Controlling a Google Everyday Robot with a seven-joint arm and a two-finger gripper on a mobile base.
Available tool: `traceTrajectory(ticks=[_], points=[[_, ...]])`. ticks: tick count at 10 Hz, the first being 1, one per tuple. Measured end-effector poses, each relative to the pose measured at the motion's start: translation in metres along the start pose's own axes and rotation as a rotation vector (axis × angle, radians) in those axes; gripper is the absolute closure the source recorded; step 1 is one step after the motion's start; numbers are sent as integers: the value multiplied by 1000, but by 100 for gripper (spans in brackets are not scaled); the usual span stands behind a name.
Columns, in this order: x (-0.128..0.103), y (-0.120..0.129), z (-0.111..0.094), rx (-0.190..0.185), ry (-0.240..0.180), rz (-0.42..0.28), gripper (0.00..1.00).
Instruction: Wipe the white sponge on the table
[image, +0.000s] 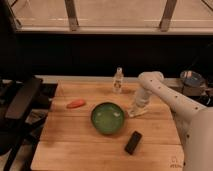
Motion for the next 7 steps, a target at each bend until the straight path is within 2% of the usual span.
traceTrajectory(ticks=[2,5,7], points=[[3,-3,-4,1,0,0,99],[-2,23,-2,9,1,59,99],[12,45,-4,25,-1,123,99]])
